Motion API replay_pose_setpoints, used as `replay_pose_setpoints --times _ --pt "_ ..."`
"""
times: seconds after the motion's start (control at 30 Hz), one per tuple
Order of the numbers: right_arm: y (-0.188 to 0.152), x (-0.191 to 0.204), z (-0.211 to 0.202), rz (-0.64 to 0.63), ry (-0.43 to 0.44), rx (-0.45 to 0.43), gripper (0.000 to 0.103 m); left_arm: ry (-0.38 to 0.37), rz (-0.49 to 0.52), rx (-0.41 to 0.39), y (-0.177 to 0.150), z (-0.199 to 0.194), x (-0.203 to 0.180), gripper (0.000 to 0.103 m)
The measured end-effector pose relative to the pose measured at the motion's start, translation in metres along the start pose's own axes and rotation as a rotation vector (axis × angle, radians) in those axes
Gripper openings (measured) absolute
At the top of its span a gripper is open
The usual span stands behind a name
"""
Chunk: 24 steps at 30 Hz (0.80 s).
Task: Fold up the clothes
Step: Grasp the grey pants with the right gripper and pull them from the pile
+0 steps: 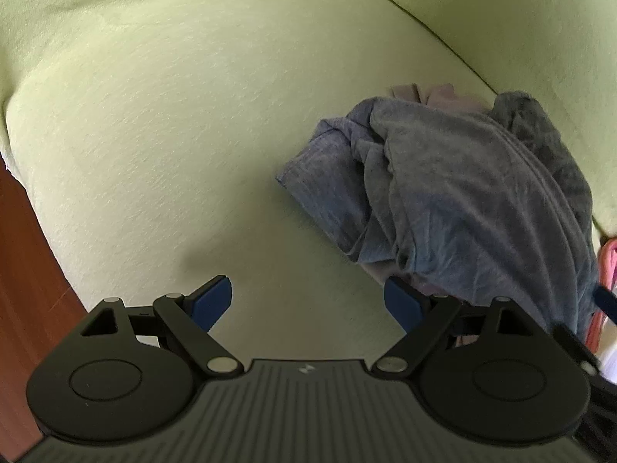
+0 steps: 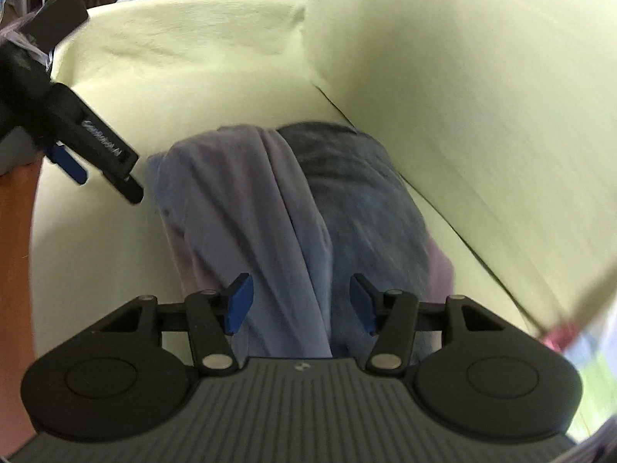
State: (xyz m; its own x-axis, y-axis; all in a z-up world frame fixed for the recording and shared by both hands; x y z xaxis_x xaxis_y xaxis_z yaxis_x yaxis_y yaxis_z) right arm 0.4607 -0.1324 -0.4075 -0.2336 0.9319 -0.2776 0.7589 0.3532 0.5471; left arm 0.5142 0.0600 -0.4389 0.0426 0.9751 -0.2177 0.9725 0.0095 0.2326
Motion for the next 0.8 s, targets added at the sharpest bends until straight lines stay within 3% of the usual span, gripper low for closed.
replay_pose_setpoints --times 0.03,0.13,0.2,0.27,0.33,0.37,0.4,0.43,0.47,0.5,0.6,0.7,0.8 --pt "-0.002 0.0 0.009 -0.003 0.035 0.032 0.002 0.001 0.003 -0.003 -0.002 -0.004 -0.001 0.088" --pt "-0.008 -0.007 -0.019 -0.017 0.037 -0.002 0.002 -0.016 0.005 -0.011 -0.007 -0.016 0.0 0.088" --pt "-0.02 -0.013 -0.04 -0.035 0.032 0.028 0.002 -0.028 -0.002 0.002 -0.013 -0.019 0.0 0.088" --pt "-0.046 -0.019 -0.058 -0.053 0.025 0.106 0.002 -0.044 -0.01 0.018 -0.02 -0.02 0.0 0.088" --pt "-0.09 -0.028 -0.066 -0.024 0.032 0.272 0.002 -0.064 -0.011 0.045 -0.031 -0.019 -0.001 0.088" --pt "-0.1 -0.029 -0.066 -0.013 0.037 0.302 0.003 -0.064 -0.006 0.06 -0.037 -0.018 -0.001 0.088" --pt "-0.12 -0.028 -0.063 -0.016 0.06 0.385 0.006 -0.058 0.0 0.074 -0.043 -0.018 -0.001 0.088" --pt "-0.134 -0.025 -0.057 -0.044 0.074 0.467 0.016 -0.038 0.016 0.1 -0.054 -0.015 0.0 0.088" --pt "-0.137 -0.024 -0.055 -0.054 0.07 0.486 0.023 -0.017 0.031 0.118 -0.063 -0.013 0.002 0.088" --pt "-0.136 -0.024 -0.054 -0.056 0.069 0.483 0.032 -0.005 0.039 0.127 -0.068 -0.013 0.003 0.088" --pt "-0.11 -0.021 -0.055 -0.009 0.081 0.387 0.04 0.033 0.075 0.16 -0.086 -0.01 0.014 0.088" --pt "-0.078 -0.017 -0.054 0.03 0.095 0.28 0.046 0.041 0.082 0.172 -0.089 -0.013 0.021 0.088" --pt "-0.038 -0.007 -0.034 0.038 0.163 0.161 0.047 0.041 0.104 0.188 -0.092 -0.02 0.028 0.088"
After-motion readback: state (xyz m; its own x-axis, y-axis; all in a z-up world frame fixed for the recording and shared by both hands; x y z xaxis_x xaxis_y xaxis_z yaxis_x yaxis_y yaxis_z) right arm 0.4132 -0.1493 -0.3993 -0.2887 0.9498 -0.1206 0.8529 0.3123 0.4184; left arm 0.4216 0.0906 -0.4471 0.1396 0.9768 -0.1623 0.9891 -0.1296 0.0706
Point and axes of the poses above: each gripper's, at about its wrist camera, not at the fingertips, and z roughly the way its jaws point, x to its left, y to its top, the point moved 5 cm from there along z, roughly the way its jaws point, and after that the axes turned 7 degrees about -z, right-handed, at the moved point
